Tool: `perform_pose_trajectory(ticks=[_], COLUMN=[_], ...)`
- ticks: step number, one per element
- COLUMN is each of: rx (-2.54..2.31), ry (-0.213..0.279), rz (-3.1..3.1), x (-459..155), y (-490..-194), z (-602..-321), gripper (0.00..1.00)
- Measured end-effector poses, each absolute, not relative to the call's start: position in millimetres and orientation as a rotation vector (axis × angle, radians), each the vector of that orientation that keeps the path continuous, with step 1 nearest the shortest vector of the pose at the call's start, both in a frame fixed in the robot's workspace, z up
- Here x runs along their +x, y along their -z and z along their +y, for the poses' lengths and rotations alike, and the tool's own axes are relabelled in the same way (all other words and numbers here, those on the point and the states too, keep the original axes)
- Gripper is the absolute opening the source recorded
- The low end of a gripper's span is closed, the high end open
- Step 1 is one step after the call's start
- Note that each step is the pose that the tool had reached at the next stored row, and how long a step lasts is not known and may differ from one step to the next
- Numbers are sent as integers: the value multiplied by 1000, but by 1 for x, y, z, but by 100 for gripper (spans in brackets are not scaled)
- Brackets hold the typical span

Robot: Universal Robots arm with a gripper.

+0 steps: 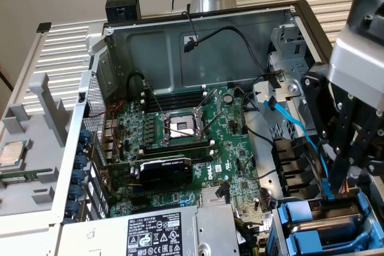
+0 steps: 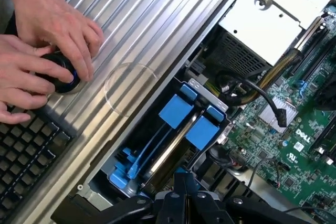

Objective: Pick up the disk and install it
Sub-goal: 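Insert the second disk wire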

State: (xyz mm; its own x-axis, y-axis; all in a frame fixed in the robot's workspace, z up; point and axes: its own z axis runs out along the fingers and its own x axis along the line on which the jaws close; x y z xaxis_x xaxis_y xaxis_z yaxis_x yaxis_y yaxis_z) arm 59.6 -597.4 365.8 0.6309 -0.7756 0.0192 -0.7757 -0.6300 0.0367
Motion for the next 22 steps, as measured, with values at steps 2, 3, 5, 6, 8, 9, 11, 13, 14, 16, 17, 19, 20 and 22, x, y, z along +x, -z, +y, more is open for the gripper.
perform_pose_trajectory(ticks=[2, 3, 5, 6, 8, 9, 11, 13, 14, 16, 17, 19, 20, 22], rx=[2823, 2834, 2857, 2868, 2889, 2899, 2919, 2937, 2947, 2963, 2972, 2987, 2995, 3009], ry=[-4, -4, -5, -6, -7, -8, -9, -10, -11, -12, -12, -13, -14, -15], rz=[-1281, -1256, -1203, -1178, -1125, -1099, -1045, -994, -965, -913, -885, -832, -804, -750], x=[60, 60, 60, 60, 60, 60, 60, 60, 60, 60, 60, 60, 60, 60], y=[-366, -366, -366, -366, -366, -366, -366, -366, -366, -366, -366, -366, -366, -366], z=[-597, -597, -597, -597, -597, -597, -597, -597, -597, -597, -597, -597, -597, -597], gripper=[11, 11, 11, 11, 11, 11, 11, 11, 11, 11, 11, 11, 11, 11])
